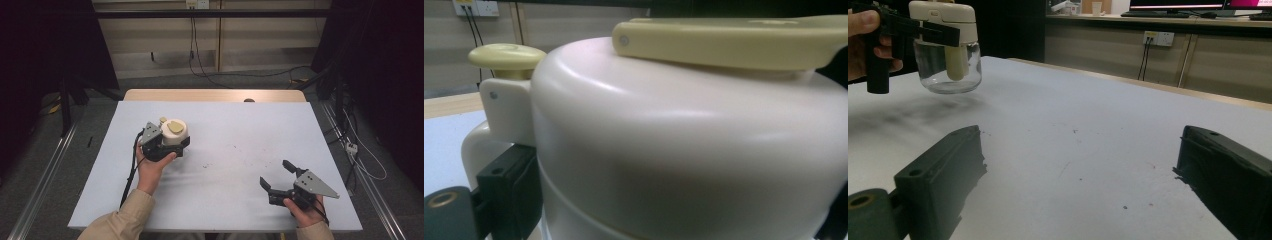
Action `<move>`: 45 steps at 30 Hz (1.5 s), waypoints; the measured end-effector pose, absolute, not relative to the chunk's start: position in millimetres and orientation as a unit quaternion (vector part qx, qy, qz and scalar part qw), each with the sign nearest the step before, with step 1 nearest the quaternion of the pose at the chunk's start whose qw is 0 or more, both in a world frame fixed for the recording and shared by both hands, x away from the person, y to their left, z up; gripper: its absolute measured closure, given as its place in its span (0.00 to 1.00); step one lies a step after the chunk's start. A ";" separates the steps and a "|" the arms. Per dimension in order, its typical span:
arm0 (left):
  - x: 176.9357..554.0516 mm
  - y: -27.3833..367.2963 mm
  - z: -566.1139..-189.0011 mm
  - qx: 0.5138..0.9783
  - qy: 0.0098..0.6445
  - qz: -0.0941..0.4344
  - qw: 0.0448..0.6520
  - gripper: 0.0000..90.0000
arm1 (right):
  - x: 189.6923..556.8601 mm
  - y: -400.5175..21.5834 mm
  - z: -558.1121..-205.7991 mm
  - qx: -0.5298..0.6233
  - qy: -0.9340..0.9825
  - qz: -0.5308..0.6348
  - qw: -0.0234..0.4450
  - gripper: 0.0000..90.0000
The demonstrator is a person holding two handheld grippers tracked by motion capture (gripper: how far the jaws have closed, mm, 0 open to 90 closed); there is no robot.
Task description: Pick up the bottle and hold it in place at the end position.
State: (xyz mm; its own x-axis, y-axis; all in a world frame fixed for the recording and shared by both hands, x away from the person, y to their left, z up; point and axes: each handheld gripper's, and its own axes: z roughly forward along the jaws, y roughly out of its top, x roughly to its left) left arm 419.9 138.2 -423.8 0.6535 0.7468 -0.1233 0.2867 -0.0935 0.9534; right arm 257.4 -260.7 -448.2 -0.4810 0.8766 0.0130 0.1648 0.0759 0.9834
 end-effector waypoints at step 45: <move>434.1 106.1 -420.2 0.719 0.348 0.190 0.571 0.07 | 257.5 -261.0 -448.6 0.397 0.658 0.555 0.318 0.06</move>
State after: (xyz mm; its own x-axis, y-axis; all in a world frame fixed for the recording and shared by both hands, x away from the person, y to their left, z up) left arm 434.1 106.1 -420.2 0.6865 0.7165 -0.1238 0.2838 -0.1072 0.9529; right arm 257.5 -261.0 -448.6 -0.4817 0.8761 0.0219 0.1696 0.0686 0.9831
